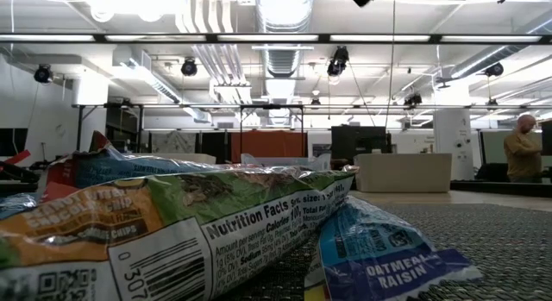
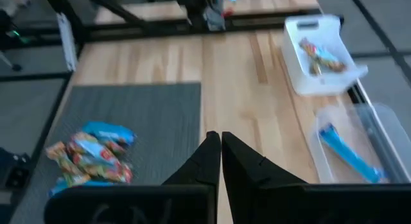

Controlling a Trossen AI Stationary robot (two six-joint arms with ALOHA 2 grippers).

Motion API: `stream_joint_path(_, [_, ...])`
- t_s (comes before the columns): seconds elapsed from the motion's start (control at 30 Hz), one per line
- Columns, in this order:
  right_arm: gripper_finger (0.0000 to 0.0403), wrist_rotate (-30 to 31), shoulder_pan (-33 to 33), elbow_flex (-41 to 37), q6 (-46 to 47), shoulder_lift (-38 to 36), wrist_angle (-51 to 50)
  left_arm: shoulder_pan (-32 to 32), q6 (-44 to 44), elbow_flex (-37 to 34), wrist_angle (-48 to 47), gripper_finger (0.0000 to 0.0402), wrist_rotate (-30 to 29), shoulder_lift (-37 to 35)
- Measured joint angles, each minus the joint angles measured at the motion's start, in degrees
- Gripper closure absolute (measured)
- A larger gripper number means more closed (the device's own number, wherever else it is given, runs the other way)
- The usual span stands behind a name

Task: Pick and place Granola Bars by type
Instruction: Put the blue granola bar into the transparent bin

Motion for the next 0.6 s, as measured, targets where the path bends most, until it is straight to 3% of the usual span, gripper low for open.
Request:
stream_joint_path(0.2, [0.0394,-0.2,2.7,0.1,1.1,-0.8,5.3,0.0,0.4,0.0,0.0,0.0402,0.0,0.0])
stream_joint_path(0.6, [0.0394,-0.1,8.8,0.0,6.5,-3.6,5.8,0.0,4.2,0.0,2.5,0.0402,0.5,0.0])
